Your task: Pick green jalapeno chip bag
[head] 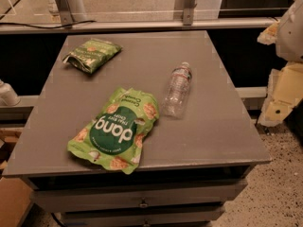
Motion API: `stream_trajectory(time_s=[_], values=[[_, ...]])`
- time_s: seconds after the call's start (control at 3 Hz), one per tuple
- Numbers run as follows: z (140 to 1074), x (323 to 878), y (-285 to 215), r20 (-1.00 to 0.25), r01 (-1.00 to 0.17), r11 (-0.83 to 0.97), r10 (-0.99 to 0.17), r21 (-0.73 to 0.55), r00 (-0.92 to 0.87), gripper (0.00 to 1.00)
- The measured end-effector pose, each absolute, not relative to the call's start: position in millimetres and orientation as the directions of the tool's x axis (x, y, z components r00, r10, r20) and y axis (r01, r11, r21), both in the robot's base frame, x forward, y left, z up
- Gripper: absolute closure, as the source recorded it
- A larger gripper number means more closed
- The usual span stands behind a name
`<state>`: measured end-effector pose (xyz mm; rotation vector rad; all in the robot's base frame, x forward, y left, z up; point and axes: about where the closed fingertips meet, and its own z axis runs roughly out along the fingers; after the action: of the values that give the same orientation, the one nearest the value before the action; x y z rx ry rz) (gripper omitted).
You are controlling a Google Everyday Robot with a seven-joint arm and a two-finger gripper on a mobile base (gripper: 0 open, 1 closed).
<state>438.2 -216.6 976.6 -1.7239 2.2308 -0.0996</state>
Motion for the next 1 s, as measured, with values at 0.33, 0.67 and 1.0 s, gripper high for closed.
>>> stream_trajectory(time_s=[0.33, 0.67, 1.0], values=[[979.6, 442.5, -215.0, -0.218, -0.929, 0.261, -0.954, -0.262, -0.206, 0.00], [982.0, 464.9, -199.7, -0.278, -0.931, 0.222, -0.950, -0.291, -0.140, 0.00], [983.8, 496.4, -169.6, -0.354, -0.930, 0.164, -0.934, -0.329, -0.039, 0.00]])
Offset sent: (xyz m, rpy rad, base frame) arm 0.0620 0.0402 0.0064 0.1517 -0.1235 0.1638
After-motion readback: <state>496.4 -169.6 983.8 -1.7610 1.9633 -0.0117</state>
